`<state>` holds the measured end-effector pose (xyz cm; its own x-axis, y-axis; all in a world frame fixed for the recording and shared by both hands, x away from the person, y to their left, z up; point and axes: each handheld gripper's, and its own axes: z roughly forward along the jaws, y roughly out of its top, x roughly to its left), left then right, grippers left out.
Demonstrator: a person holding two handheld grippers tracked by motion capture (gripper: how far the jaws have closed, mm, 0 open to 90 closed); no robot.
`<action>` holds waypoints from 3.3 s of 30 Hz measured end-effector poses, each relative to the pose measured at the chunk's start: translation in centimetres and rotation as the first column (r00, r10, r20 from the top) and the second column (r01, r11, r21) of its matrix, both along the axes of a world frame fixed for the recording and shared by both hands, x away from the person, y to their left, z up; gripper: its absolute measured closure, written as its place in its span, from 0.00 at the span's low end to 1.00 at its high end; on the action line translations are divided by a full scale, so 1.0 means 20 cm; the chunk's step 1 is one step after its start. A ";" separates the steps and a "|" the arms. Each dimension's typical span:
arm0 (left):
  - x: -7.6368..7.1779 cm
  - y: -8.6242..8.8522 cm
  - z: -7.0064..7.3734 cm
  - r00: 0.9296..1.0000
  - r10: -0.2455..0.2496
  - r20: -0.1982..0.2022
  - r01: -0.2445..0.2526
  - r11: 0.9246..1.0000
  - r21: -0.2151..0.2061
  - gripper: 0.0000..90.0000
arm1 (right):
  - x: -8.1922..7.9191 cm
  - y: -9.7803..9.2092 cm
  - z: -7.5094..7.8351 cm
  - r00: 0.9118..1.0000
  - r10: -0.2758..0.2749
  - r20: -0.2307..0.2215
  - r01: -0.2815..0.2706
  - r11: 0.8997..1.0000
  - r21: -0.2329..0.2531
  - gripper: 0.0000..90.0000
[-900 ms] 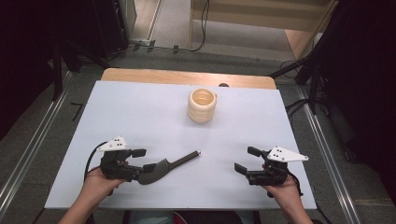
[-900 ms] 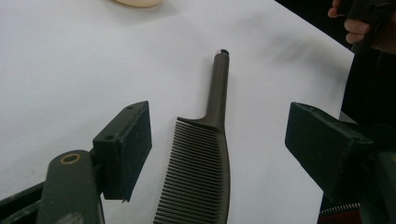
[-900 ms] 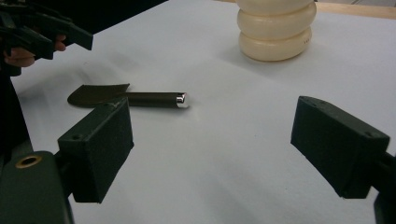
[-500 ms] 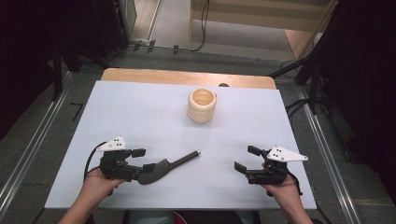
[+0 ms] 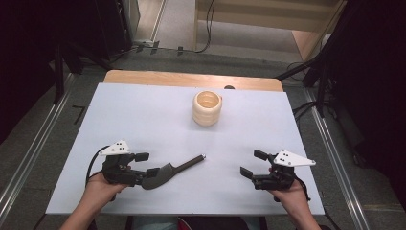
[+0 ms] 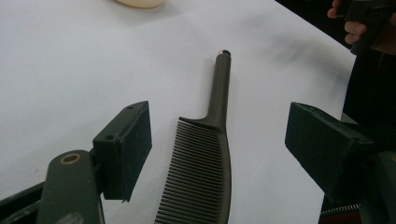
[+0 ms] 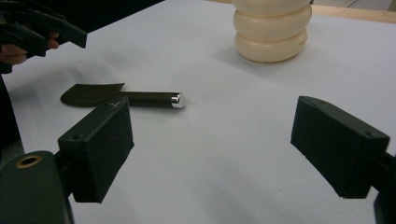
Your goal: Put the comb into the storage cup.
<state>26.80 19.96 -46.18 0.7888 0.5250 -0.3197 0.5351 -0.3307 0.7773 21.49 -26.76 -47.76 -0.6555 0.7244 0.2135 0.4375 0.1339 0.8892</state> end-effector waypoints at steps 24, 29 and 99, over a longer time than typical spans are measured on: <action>0.00 0.00 0.00 1.000 0.001 -0.002 -0.001 1.000 -0.009 0.26 | 0.01 0.00 0.00 1.000 -0.003 -0.013 0.003 1.000 0.005 0.13; 0.00 0.00 0.00 1.000 0.000 -0.002 0.000 1.000 -0.011 0.26 | 0.01 -0.01 0.00 1.000 -0.003 -0.013 0.003 1.000 0.006 0.13; -0.05 -0.22 -0.16 0.964 -0.251 -0.088 0.265 0.932 0.246 1.00 | 0.01 -0.01 0.00 1.000 -0.013 -0.019 0.013 1.000 0.004 0.13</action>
<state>25.75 15.59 -49.33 0.8932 0.3747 -0.2487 0.4438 -0.6451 0.6220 21.60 -27.00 -47.81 -0.6421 0.7317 0.2289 0.4560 0.1245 0.8812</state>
